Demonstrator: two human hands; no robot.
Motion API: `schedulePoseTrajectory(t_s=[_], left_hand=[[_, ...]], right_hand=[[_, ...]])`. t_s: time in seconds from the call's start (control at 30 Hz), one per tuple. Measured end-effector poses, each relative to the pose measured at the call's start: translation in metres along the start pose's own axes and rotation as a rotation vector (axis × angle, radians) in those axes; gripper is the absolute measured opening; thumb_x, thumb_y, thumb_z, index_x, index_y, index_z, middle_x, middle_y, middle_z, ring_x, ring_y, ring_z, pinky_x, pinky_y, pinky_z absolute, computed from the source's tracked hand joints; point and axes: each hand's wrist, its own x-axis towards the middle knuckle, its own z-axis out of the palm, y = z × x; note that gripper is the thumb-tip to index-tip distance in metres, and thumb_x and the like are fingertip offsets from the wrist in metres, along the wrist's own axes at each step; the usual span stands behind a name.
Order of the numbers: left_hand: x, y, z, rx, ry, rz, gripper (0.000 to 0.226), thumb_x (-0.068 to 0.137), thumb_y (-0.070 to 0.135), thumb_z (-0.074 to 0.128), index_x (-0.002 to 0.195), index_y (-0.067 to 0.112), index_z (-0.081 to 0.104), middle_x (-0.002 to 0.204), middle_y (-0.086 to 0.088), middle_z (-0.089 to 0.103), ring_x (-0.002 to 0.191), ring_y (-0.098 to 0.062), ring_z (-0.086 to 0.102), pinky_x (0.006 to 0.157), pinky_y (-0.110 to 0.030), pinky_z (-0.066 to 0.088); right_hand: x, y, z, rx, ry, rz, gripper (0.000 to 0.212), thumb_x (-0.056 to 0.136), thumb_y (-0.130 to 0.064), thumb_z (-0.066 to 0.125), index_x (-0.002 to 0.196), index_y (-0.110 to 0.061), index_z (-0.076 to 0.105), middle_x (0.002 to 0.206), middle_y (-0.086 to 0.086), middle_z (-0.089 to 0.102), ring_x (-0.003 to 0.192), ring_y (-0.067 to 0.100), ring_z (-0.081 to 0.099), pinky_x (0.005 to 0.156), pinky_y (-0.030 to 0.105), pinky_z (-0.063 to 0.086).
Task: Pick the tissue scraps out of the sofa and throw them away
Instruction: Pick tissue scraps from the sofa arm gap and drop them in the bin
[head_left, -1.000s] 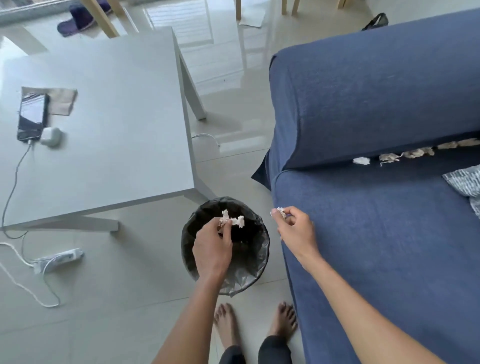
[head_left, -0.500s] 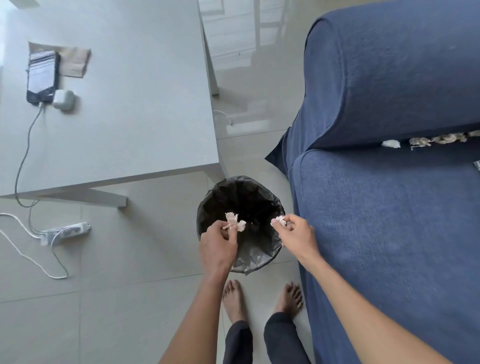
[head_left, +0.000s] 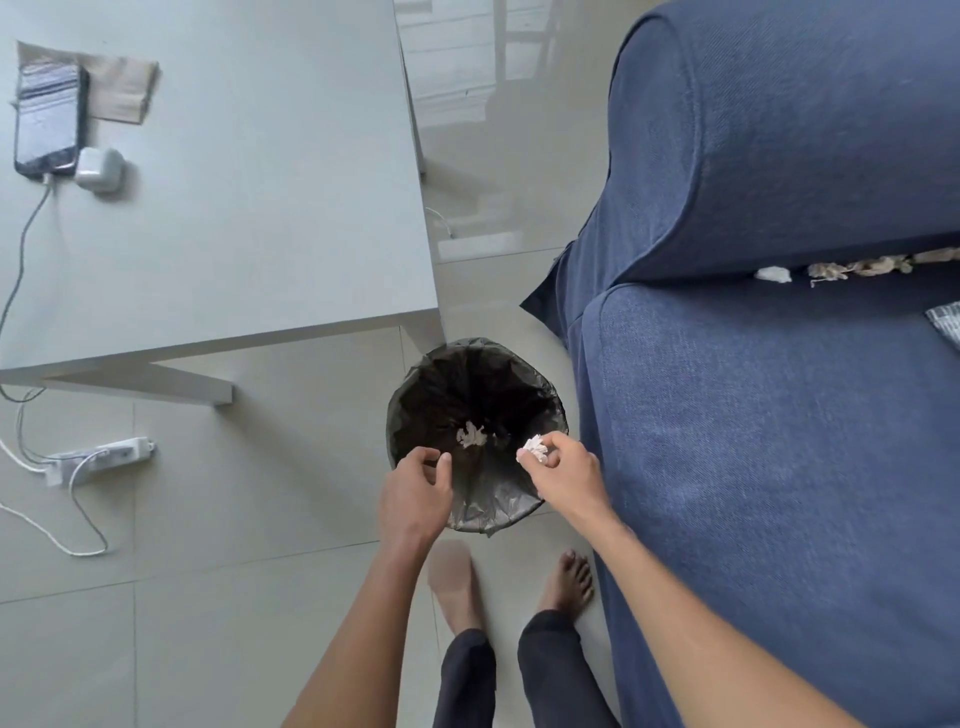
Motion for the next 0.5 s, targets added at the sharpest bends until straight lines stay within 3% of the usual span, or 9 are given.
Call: schedulePoseTrajectory(t_s=[0.1,0.33,0.5], left_hand=[[0.001,-0.006,-0.004,0.012,0.005,0.001,0.030,0.102,0.039,0.053,0.114,0.018,0.070,0.083,0.009,0.064,0.087,-0.018,0.066,0.075,-0.028,0.044],[0.004,-0.020,-0.013,0.027,0.018,0.023,0.025,0.101,0.038,0.054,0.109,0.020,0.070,0.083,0.009,0.062,0.086,-0.019,0.063,0.073,-0.028,0.041],[0.001,-0.020,-0.020,0.050,0.017,0.049,0.024,0.101,0.036,0.055,0.109,0.019,0.070,0.085,0.008,0.062,0.088,-0.021,0.066,0.074,-0.029,0.044]], right_hand=[[-0.005,-0.003,0.005,-0.011,0.000,-0.007,0.017,0.088,-0.039,0.069,0.091,-0.023,0.066,0.050,-0.015,0.054,0.064,0.008,0.057,0.062,0.030,0.044],[-0.008,-0.017,0.019,-0.051,-0.014,0.034,0.040,0.085,-0.049,0.072,0.111,-0.019,0.064,0.084,-0.002,0.065,0.093,0.024,0.067,0.079,0.038,0.053],[-0.011,-0.023,0.022,-0.071,0.009,0.051,0.044,0.092,-0.044,0.069,0.127,-0.019,0.060,0.082,-0.008,0.066,0.103,0.021,0.066,0.082,0.034,0.051]])
